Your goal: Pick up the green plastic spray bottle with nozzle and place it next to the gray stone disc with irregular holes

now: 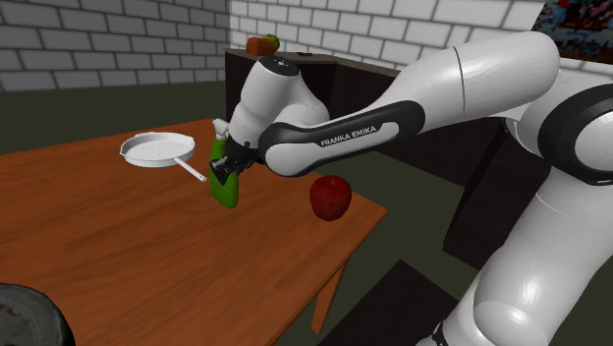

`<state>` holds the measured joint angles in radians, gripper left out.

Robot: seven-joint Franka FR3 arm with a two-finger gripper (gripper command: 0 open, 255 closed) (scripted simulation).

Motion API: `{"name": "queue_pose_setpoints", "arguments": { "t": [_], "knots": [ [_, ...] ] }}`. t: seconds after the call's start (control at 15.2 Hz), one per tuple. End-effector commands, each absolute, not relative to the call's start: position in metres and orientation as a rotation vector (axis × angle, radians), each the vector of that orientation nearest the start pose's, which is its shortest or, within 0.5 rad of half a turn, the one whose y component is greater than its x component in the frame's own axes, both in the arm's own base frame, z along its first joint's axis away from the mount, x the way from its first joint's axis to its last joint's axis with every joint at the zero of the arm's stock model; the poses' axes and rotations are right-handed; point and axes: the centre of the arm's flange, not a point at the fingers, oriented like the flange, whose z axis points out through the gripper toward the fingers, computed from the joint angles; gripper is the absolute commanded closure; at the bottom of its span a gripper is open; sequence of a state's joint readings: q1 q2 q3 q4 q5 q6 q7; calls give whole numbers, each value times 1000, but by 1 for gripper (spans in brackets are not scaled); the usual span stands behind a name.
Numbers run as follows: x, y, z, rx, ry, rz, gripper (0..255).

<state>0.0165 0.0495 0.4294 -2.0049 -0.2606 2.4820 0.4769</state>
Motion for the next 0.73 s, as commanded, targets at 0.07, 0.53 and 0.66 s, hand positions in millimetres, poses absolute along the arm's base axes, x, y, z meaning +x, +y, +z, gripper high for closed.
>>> {"name": "queue_pose_setpoints", "arguments": {
  "t": [0.07, 0.53, 0.66],
  "knots": [
    [542, 257, 481, -3021, -205, -719, 255],
    [542, 257, 491, -3021, -205, -719, 255],
    [542, 257, 502, -3021, -205, -719, 255]
  ]
}}
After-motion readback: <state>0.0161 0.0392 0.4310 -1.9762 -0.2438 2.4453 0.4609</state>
